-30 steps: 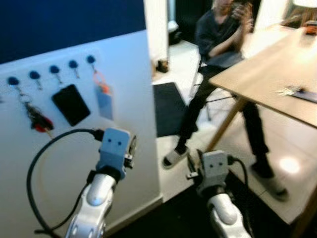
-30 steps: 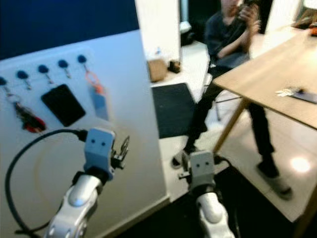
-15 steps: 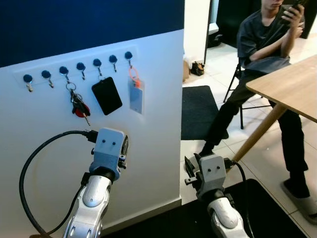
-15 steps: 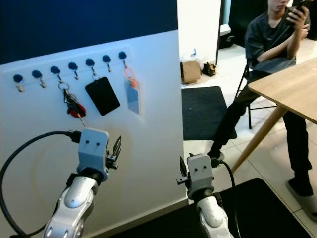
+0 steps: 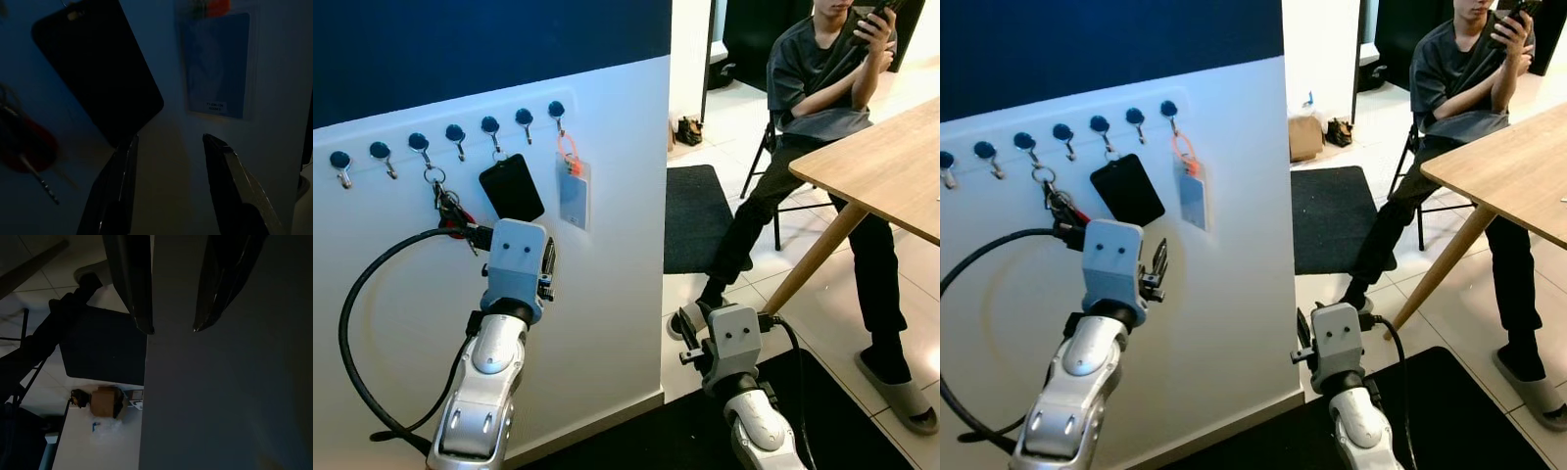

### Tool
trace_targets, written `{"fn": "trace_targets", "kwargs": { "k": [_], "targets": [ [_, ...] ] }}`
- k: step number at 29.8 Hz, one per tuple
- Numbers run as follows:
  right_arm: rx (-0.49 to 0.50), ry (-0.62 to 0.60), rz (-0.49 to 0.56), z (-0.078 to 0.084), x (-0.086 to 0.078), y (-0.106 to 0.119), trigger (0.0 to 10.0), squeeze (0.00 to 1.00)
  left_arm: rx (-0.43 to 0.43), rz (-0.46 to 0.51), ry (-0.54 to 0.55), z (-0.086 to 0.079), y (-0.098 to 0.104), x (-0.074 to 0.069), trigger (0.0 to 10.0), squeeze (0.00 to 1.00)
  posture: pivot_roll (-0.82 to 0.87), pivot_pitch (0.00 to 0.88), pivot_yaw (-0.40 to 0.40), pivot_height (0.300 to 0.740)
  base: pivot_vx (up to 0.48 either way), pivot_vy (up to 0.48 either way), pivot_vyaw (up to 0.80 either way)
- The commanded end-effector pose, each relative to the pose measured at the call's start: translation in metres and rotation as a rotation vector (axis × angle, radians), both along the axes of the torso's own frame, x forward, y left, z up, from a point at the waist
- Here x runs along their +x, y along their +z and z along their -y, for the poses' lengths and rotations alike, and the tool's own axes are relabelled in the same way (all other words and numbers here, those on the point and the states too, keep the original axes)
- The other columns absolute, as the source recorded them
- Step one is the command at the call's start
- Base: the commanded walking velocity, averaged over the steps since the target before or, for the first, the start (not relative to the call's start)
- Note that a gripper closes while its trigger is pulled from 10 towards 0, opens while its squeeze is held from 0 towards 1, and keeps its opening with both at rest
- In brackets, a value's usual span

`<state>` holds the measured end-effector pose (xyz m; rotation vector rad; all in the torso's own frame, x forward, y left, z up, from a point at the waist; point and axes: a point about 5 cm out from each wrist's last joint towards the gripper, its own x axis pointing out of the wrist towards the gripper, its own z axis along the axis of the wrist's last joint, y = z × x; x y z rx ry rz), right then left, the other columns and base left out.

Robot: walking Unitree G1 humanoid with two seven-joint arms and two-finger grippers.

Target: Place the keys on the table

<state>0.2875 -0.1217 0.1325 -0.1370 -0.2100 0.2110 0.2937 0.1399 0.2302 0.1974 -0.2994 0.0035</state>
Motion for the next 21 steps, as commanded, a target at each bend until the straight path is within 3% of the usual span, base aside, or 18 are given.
{"fn": "trace_targets", "kwargs": {
  "k": [1, 11, 21],
  "targets": [
    [0.003, -0.002, -0.017, -0.001, -0.001, -0.003, 10.0, 0.00, 0.030, -0.046, 0.020, -0.006, -0.010, -0.001, 10.0, 0.00, 0.07, 0.184, 0.105, 0.740, 0.000, 0.000, 0.00],
    [-0.009, 0.003, -0.018, -0.001, -0.002, -0.004, 10.0, 0.00, 0.022, -0.079, -0.020, 0.001, -0.022, -0.012, 10.0, 0.00, 0.07, 0.186, 0.101, 0.740, 0.000, 0.000, 0.00],
    [-0.012, 0.009, -0.015, -0.002, -0.001, -0.003, 10.0, 0.00, 0.010, -0.090, -0.010, 0.002, -0.024, -0.011, 10.0, 0.00, 0.07, 0.184, 0.097, 0.740, 0.000, 0.000, 0.00]
  ]
}}
